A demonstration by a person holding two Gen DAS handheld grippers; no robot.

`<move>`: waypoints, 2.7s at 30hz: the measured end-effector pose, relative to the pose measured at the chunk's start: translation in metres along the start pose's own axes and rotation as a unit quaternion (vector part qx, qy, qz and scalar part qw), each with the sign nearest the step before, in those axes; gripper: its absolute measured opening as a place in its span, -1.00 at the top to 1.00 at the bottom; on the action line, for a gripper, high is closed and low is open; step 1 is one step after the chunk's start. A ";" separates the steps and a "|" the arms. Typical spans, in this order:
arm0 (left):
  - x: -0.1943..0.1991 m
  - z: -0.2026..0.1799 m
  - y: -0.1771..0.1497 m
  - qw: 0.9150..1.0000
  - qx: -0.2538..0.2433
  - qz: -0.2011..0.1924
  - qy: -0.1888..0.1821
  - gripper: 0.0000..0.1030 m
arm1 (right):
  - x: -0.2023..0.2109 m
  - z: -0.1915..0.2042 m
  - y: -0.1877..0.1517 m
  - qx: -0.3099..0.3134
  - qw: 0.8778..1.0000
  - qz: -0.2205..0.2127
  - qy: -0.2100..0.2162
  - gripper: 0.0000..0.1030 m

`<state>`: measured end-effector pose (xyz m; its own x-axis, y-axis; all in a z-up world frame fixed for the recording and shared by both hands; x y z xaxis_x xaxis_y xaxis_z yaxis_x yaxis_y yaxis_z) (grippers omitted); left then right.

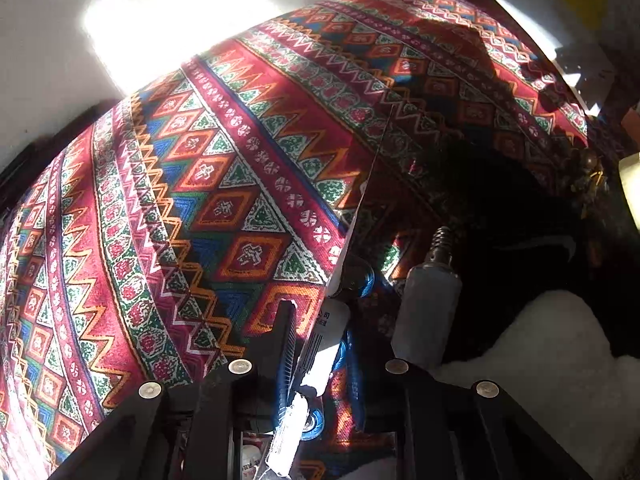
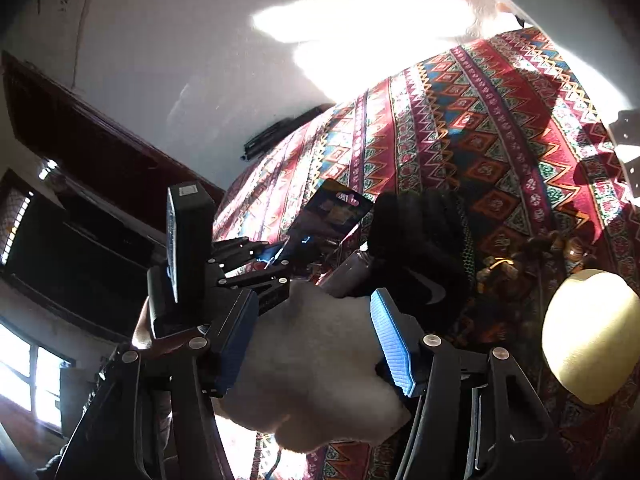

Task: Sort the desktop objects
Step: 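Grasp the white battery card with the left gripper while the right grasps the LED bulb, then carry the battery card and LED bulb into the orange box and open both grippers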

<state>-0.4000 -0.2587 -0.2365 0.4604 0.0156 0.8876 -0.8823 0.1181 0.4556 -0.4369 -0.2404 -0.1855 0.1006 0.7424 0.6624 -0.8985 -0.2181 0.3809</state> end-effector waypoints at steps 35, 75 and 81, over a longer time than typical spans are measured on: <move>0.057 0.023 0.017 0.995 0.076 -0.056 -0.014 -0.46 | 0.053 -0.004 0.020 -0.045 0.994 -0.082 0.056 0.40; 0.196 -0.119 0.036 0.994 0.014 -0.099 0.044 -0.51 | 0.334 -0.019 -0.031 -0.020 0.952 -0.275 0.132 0.40; 0.117 -0.172 -0.002 0.978 -0.184 -0.016 0.093 -0.59 | 0.339 -0.051 -0.039 -0.047 0.953 -0.269 0.129 0.39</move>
<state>-0.3275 -0.0863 -0.1456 0.5267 0.1820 0.8303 -0.7881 0.4706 0.3968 -0.3899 0.0521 -0.0086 0.4597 0.8645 0.2033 -0.7823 0.2859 0.5534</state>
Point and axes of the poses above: each gripper's, at about its wrist camera, not at the fingertips, and x roughly against the way its jaws point, z to its left, y to its top, the point moved 10 cm from there along -x, roughly the way its jaws point, and after that the axes turned 2 degrees about -y, right-handed, at the moved point
